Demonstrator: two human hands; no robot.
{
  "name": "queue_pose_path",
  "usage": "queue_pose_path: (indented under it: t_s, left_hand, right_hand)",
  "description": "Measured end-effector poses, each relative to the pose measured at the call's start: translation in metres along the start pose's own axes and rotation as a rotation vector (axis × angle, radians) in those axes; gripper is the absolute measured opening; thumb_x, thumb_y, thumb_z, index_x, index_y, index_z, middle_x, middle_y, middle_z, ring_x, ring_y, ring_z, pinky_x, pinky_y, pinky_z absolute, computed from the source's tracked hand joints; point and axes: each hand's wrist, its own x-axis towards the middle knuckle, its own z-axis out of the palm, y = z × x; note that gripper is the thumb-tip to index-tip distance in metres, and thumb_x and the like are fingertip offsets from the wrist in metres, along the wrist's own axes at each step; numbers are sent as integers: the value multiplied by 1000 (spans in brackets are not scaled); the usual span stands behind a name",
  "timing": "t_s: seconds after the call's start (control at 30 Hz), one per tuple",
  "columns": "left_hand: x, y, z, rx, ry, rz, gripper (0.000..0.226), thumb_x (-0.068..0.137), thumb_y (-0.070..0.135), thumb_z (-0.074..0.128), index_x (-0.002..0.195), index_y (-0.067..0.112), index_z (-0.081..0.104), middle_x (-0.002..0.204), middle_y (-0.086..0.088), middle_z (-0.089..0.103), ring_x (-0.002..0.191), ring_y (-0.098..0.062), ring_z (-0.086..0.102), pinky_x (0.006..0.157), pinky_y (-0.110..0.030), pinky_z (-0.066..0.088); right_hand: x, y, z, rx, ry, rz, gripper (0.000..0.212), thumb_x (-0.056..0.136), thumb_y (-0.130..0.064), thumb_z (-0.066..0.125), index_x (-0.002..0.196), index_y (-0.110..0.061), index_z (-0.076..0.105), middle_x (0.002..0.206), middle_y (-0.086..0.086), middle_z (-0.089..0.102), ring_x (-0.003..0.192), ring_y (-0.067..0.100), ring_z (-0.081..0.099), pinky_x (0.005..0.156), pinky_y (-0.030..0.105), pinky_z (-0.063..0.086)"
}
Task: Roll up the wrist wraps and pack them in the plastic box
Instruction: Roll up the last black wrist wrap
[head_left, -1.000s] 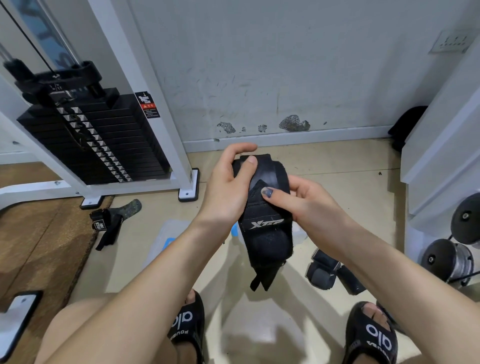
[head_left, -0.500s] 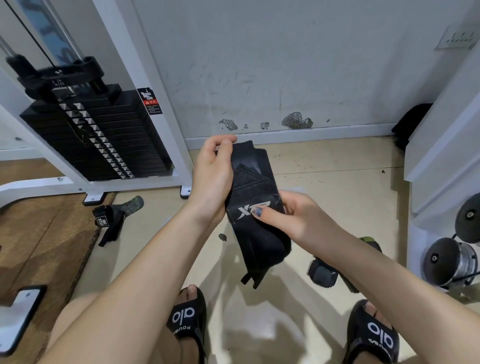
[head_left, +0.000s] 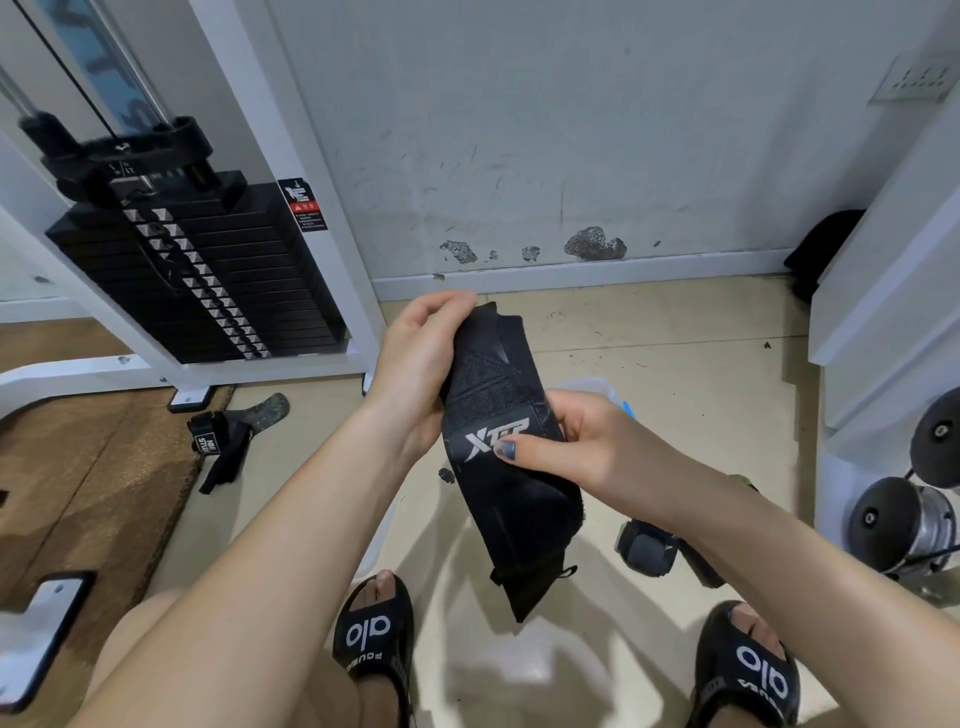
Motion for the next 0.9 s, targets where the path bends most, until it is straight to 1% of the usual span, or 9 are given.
queue_pose_path:
  t_s: [0.17,0.33,0.43,0.57,0.7,0.73,0.8,0.87,0.9]
  left_hand:
    - [-1,-4,2,31,28,29,20,89,12,79,106,8,72,84,-6,68,61,-14,65,55,-25,54]
    - [1,-2,3,36,140,-30,19,103,14,57,116,8,69,82,-7,66,54,-12,63,50,-22,53]
    - [-3,1,4,17,59,-155,32,110,37,41,131,21,59,110,-10,70,83,-19,71,67,-32,60]
    - [-14,-10,8,170,-245,-172,50,104,63,37,149,40,37,112,-2,77,100,-20,77,87,-36,59]
    - [-26,-26,8,363,-364,-104,74,96,43,70,154,46,25,107,9,79,102,-10,75,103,-39,55]
    - [-28,-30,7,399,-401,-84,83,92,35,76,156,41,24,109,8,78,101,-7,74,100,-33,56]
    - [-33,-36,7,475,-453,-22,82,90,24,80,154,29,29,114,11,73,90,6,71,76,-13,56]
    - [-36,-38,9,514,-439,42,72,92,15,77,148,29,33,111,13,71,77,12,67,54,-6,47]
    - [-36,-38,10,483,-419,62,71,92,11,76,147,28,34,110,10,73,79,9,69,54,-7,48]
  right_hand:
    - [-2,4,1,-28,-24,14,5,99,-10,66,94,-11,68,89,2,68,87,15,63,81,33,49]
    - [-3,2,3,-11,5,33,5,99,-8,65,98,-5,68,89,5,71,86,14,65,80,28,49]
    - [-3,-5,0,32,130,33,6,98,-9,66,97,-9,72,93,4,77,88,14,73,76,24,56]
    - [6,-14,-10,201,312,11,19,101,-15,61,112,-2,71,106,13,78,98,22,75,76,28,58]
    - [12,-17,-20,400,404,93,41,106,-27,51,122,9,63,116,28,71,105,35,73,80,40,61]
    - [13,-17,-22,443,388,127,45,107,-31,49,124,8,63,118,27,71,110,37,71,90,44,60]
    - [13,-20,-27,519,359,168,50,107,-37,45,124,5,66,119,23,73,113,36,71,102,48,54]
    - [12,-23,-31,593,382,167,45,107,-37,45,113,0,71,110,16,76,101,28,75,92,42,58]
    - [11,-22,-33,585,406,158,40,107,-35,47,109,-3,72,103,12,77,92,22,76,83,37,59]
